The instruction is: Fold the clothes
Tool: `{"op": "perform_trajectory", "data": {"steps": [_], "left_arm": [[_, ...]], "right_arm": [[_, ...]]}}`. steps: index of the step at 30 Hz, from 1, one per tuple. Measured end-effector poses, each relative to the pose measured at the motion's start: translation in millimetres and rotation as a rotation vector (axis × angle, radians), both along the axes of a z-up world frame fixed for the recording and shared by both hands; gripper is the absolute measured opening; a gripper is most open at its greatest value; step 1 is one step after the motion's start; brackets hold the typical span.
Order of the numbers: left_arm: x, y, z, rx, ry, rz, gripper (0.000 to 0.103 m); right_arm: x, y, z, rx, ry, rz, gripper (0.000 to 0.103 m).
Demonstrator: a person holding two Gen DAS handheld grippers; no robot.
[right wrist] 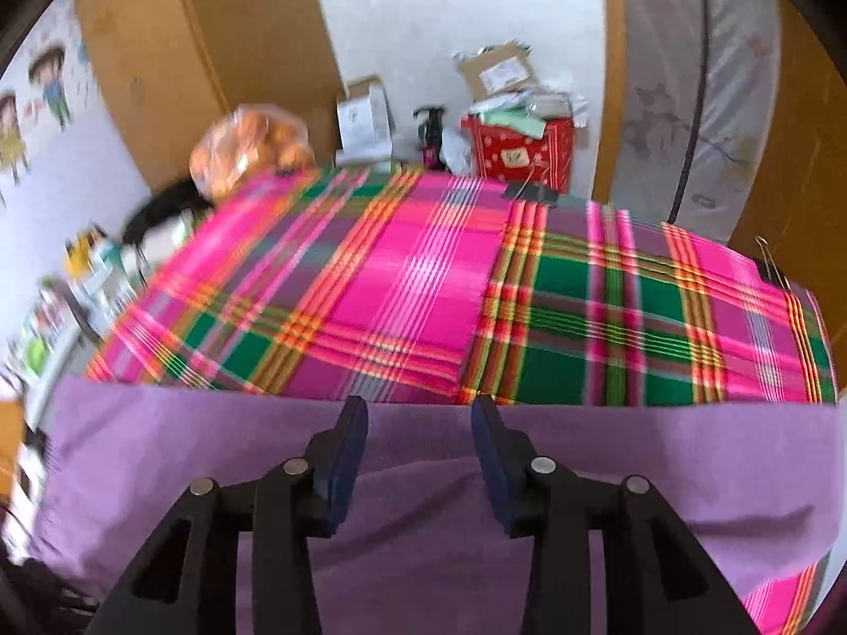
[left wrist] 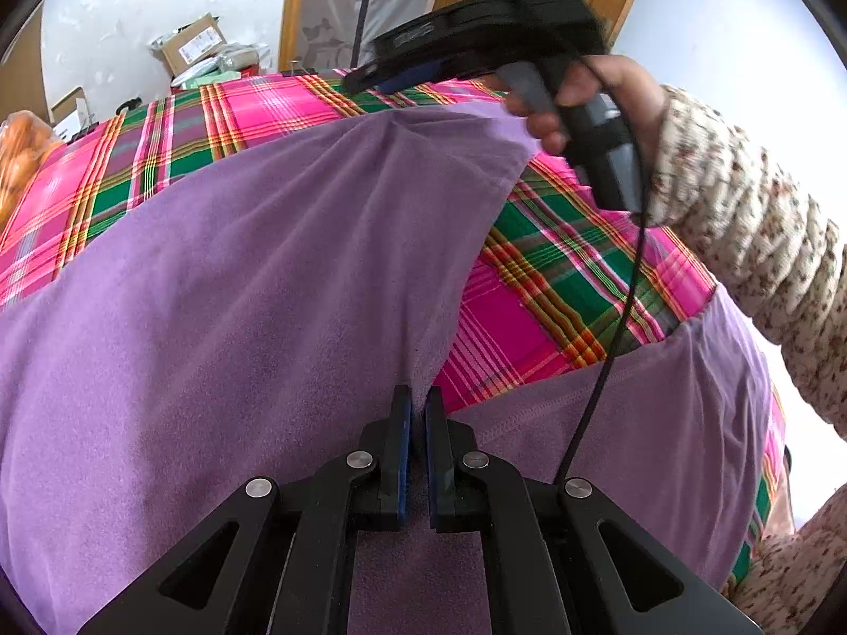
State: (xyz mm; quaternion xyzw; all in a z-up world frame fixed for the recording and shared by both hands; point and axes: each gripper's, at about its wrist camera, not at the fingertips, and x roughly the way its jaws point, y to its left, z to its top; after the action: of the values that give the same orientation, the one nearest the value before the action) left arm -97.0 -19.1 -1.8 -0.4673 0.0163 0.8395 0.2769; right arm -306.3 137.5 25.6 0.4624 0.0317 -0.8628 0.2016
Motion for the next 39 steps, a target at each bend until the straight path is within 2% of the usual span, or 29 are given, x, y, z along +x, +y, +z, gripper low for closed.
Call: {"op": "perform_trajectory", "data": {"steps": [3,10,11,12,14,19,21,23,26,29,32,34,39], "left_arm": [[-1.5,-1.7,-1.1,0.007,-0.002,0.000,0.004],[-2.4,-2.7,-2.2,0.022,-0.005,-0.006,0.004],[-2.3,-3.0,-2.3,0.024,-0.006,-0.005,0.004],[-2.3,-3.3,-2.5,0.027,-0.006,-0.004,0.004],[-2.7,-4.0,-2.6,0.032,-0.007,-0.001,0.004],[-1.7,-2.9,-0.9,0.033,-0.007,-0.001,0.005],[-2.6,-2.9,-1.5,0.034,-0.006,0.002,0.005],[-2.8,-3.1,-1.6,0.036,-0.005,0.002,0.005],[-1.1,-2.8,-2.0,0.035,-0.003,0.001,0.005],[-1.4,-2.9,-2.4,0.035,-0.001,-0.001,0.005],[-1.6,-2.9,-2.6,0.038,-0.003,-0.001,0.005],[-1.1,-3.5,-2.9,0.040,-0.002,0.000,0.005],[-0.9,-3.1,-3.0,0.037,-0.004,0.002,0.005]], "right_arm": [[-8.6,-14.7,-18.1,0.038,-0.049,0.030,0.041],[-2.5,-31.9,-25.6,0.130,0.012,0.037,0.048],[-0.9,-33.7,-25.1,0.140,0.020,0.034,0.043],[1.4,-36.8,-24.5,0.144,0.023,0.054,0.032],[6.1,-43.0,-23.4,0.153,0.029,0.095,0.021],[10.9,-51.2,-24.3,0.169,0.021,0.091,0.006],[13.3,-54.7,-23.8,0.187,0.045,0.082,0.002],[15.7,-58.2,-23.2,0.205,0.069,0.072,0.002],[7.2,-56.6,-14.5,0.159,0.107,0.021,0.001],[-6.5,-57.0,-9.9,0.115,0.103,-0.024,0.001],[-14.5,-68.1,-20.6,0.146,0.081,-0.021,0.001],[-18.0,-67.3,-28.0,0.128,0.062,-0.037,0.001],[-17.3,-53.9,-21.8,0.065,0.022,-0.076,0.002]]}}
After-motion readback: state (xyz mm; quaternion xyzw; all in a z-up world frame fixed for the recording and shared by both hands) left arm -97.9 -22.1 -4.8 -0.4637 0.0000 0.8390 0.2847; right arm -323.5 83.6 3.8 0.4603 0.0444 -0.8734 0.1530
